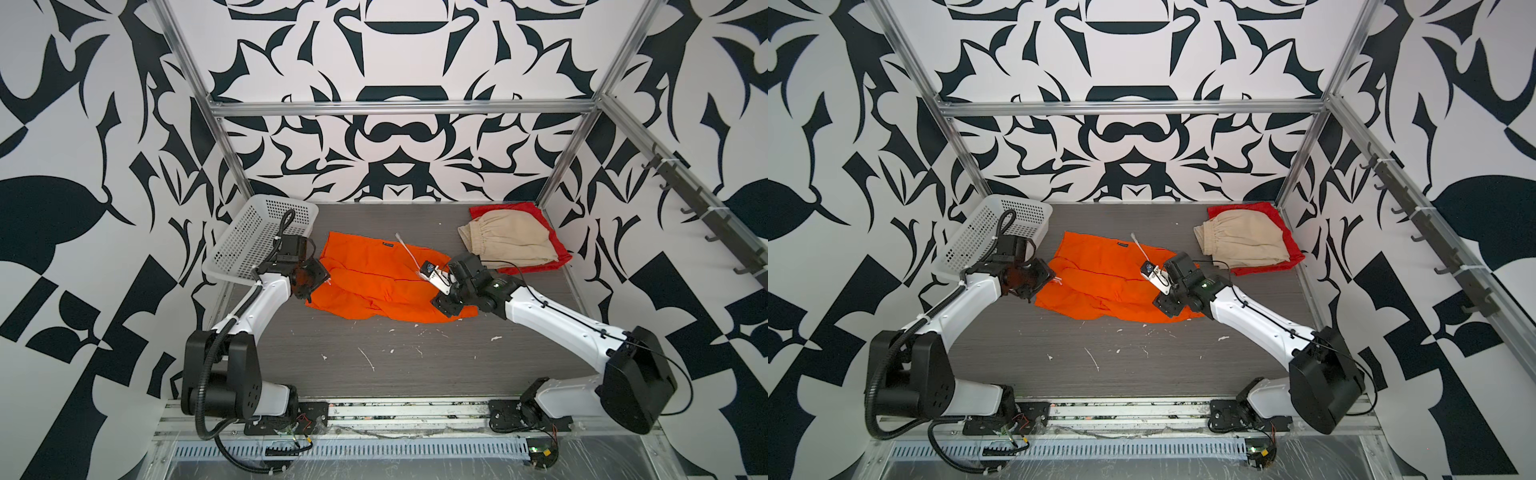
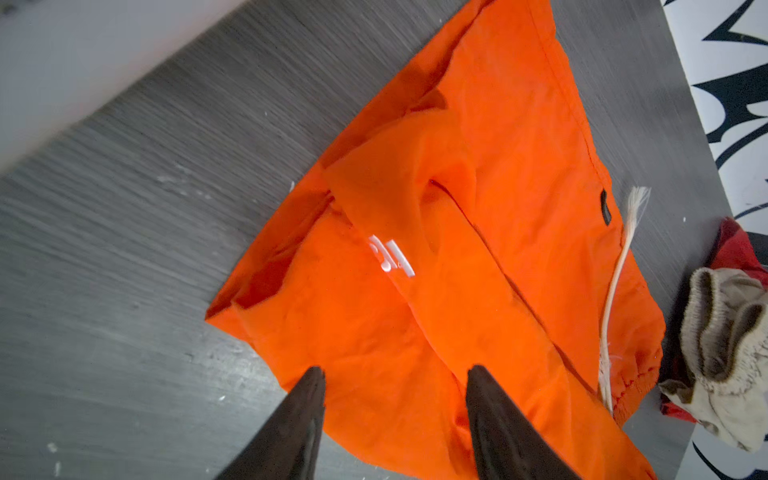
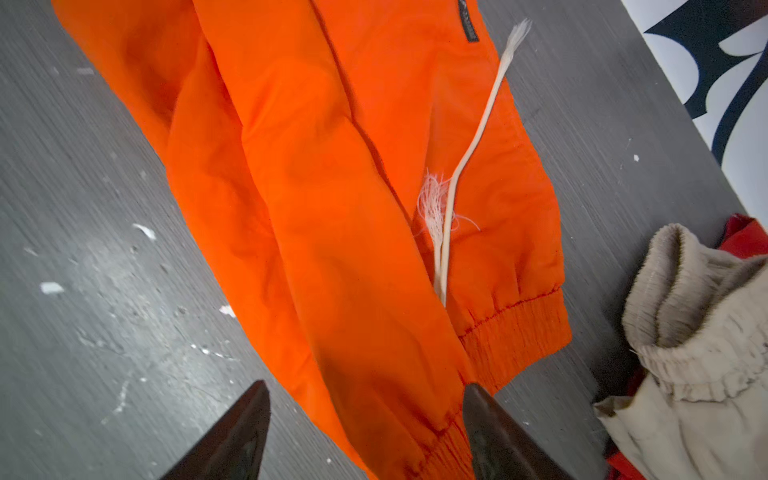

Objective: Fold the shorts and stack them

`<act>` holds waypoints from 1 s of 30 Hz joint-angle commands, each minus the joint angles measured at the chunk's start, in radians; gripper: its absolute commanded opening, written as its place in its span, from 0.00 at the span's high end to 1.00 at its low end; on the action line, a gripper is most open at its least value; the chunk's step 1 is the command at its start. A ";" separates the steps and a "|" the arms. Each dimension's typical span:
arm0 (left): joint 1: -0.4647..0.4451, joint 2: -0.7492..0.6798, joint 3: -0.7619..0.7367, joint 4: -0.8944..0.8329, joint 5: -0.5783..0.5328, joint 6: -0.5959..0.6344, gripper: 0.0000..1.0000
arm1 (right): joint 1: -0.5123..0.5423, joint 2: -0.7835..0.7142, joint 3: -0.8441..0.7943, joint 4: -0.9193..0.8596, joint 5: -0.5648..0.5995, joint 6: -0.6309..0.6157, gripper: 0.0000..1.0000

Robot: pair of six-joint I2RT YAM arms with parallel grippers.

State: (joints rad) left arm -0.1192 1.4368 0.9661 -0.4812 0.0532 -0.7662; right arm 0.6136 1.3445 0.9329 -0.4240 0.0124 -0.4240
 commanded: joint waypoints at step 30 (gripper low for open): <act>0.000 0.415 0.261 -0.028 -0.011 0.056 0.61 | -0.129 0.159 0.073 -0.099 -0.065 -0.406 0.58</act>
State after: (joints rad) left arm -0.1200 1.8427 1.2011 -0.4763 0.0513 -0.7124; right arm 0.4908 1.5135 0.9611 -0.5297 -0.0250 -0.8406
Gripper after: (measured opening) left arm 0.418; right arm 0.447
